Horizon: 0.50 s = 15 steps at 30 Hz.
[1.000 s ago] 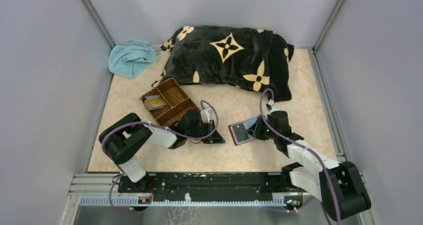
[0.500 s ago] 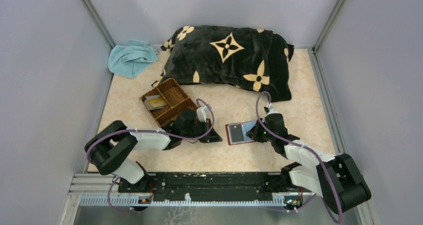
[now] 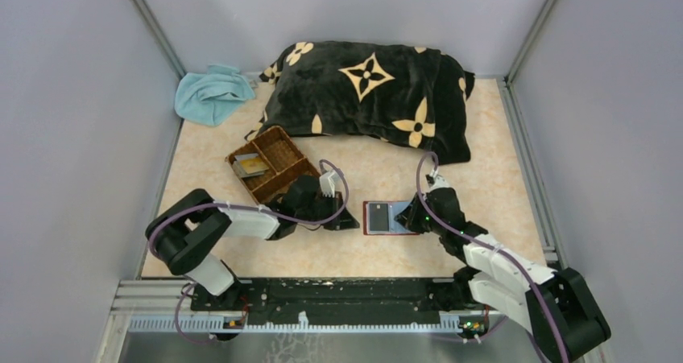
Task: Take the credit cards out of the card holder
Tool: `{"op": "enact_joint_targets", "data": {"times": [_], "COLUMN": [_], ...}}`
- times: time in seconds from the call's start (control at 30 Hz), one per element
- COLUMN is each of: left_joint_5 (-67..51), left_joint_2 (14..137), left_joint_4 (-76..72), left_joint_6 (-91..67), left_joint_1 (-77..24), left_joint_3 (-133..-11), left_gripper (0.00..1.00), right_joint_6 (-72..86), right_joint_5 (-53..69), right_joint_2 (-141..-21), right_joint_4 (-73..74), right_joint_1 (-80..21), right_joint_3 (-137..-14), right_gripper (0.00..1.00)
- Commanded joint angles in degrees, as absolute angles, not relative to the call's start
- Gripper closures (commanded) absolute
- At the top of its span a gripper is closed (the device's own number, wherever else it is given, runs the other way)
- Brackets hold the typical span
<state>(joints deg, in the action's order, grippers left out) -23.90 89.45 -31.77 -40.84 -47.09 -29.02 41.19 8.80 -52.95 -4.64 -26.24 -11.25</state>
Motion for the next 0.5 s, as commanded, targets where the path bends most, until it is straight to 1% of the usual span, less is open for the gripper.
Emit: {"op": "enact_joint_targets", "data": {"times": [0.0, 0.07, 0.2, 0.47], "left_joint_5": [-25.3, -25.5, -26.6, -27.6], "left_joint_2": [94.2, 96.4, 99.8, 104.6], "left_joint_4": [-34.9, -34.9, -35.3, -38.2], "left_joint_6": [-38.8, -38.4, -38.6, -39.6], "left_joint_1": [-46.8, -46.6, -46.0, -45.6], "left_joint_3": [-33.3, -35.4, -37.9, -38.6], "left_gripper": [1.00, 1.00, 1.00, 1.00], "right_joint_6": [41.2, 41.1, 41.0, 40.2], "right_joint_5": [9.7, 10.2, 11.9, 13.9], "right_joint_2": [-54.9, -56.7, -59.1, -63.0], "right_joint_4": [-7.9, -9.1, -11.9, -14.5], "right_joint_1": [-26.7, -26.7, -26.7, -26.7], "right_joint_3": [-15.5, -16.1, -16.7, -16.8], "right_gripper": [0.91, 0.89, 0.88, 0.82]}}
